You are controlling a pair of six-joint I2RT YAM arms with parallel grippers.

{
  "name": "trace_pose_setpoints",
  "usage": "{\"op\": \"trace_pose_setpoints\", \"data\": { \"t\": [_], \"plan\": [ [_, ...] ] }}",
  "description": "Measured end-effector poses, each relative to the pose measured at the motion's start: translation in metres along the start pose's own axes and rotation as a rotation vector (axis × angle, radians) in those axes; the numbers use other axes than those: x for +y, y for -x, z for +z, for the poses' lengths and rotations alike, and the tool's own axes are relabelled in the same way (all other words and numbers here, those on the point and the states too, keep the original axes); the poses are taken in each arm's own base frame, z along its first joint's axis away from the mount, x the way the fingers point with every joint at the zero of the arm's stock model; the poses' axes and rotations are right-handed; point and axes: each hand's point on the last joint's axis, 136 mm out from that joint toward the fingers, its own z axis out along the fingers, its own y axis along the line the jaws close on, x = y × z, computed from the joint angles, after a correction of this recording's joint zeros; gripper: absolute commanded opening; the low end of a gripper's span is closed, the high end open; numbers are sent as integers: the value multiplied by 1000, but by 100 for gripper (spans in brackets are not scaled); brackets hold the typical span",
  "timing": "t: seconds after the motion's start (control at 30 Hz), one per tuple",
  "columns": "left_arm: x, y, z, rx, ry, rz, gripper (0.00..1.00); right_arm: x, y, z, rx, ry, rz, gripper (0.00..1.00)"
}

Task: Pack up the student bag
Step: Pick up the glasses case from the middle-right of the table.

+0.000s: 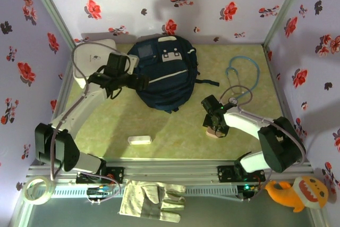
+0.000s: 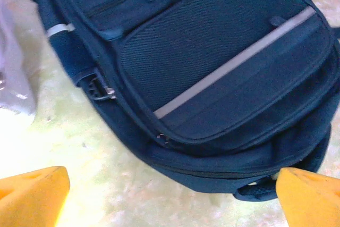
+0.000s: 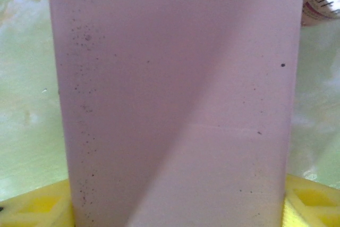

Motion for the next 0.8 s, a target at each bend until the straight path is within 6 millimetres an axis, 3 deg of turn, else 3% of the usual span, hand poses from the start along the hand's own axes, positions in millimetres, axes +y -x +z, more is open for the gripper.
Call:
{"op": "trace_pose_setpoints", "data": {
  "t": [0.13,0.37,0.6,0.8],
  "plan": [
    [-29,-4,17,43,-53,133,92,2,5,-8,-36,30,8,63],
    [-71,-17,64,145,-127,384,74,13,27,-40,-160,148,24,62],
    [-88,-13,105,194,-159,546,56,19,35,-53,-210,200,24,62],
    [-93,-8,134,228,-172,628,54,22,38,-55,-222,213,25,62]
  ]
}}
